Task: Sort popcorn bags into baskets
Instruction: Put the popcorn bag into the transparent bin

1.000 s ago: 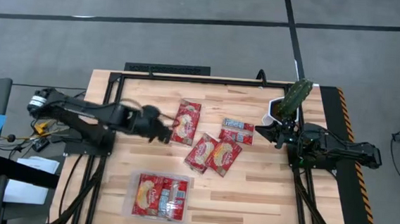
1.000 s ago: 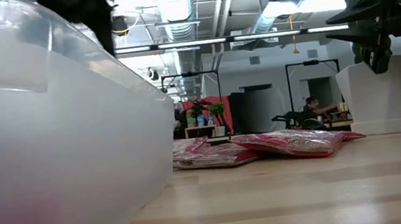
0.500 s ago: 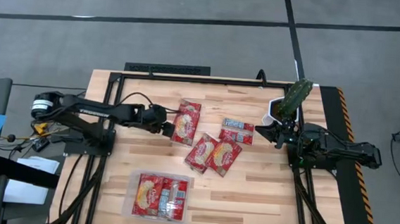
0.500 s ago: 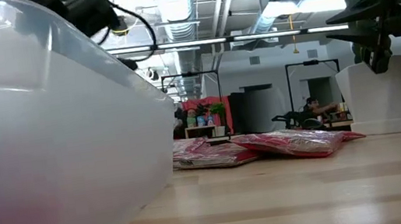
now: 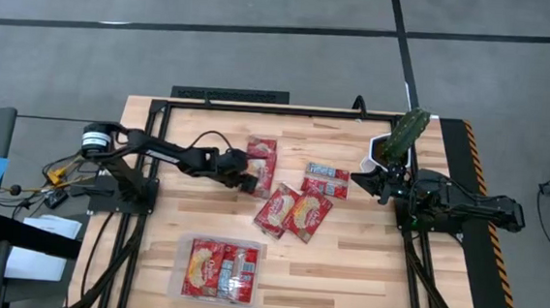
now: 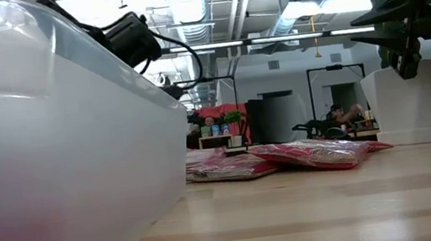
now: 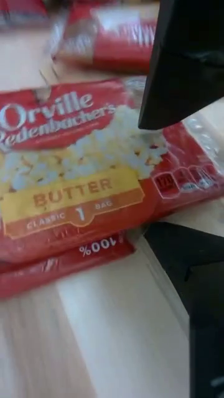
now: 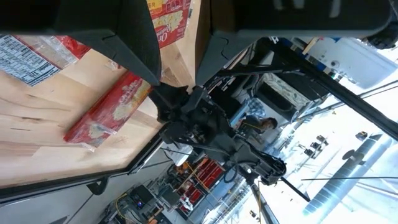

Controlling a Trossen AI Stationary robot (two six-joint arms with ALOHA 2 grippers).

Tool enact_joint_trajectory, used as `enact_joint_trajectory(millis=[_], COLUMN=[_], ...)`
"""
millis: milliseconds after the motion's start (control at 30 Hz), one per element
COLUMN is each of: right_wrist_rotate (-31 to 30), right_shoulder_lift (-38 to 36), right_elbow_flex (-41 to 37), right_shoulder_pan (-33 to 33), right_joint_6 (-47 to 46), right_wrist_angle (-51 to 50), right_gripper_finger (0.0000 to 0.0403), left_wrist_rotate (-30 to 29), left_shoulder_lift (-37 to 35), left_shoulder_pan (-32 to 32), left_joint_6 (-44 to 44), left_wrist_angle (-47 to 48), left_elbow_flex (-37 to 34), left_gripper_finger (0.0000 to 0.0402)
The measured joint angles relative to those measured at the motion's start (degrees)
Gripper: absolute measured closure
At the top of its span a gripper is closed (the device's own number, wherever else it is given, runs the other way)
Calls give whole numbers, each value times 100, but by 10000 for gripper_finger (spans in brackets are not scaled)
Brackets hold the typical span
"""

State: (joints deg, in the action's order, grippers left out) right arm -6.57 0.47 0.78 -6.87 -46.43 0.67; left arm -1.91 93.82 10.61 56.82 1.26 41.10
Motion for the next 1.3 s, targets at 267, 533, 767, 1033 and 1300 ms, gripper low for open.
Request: enact_joint_trajectory(millis=[267,533,767,1033,1300], right_wrist_rotate=[-2,-2,-2,-2,-4], right_shoulder_lift=[0,-2,-1,-1,-2], right_elbow_flex=[0,0,0,0,0], right_shoulder_pan=[-2,-2,-2,-2,-2], right_joint_6=[44,48,48,61,61], right_wrist_angle=[0,-2,0,0,0], right_gripper_finger=[280,280,280,280,279], left_wrist_rotate=[198,537,566,439,46], left_shoulder_lift=[14,-25,-608,-1554,-2479], left_shoulder_pan=[2,20,13,-33,-273], left_joint_6=[142,309,450,653,1062], left_wrist_angle=[47,-122,284,1097,1286], left_elbow_flex=[6,32,242,450,459], left_gripper_finger=[311,394,400,401,401])
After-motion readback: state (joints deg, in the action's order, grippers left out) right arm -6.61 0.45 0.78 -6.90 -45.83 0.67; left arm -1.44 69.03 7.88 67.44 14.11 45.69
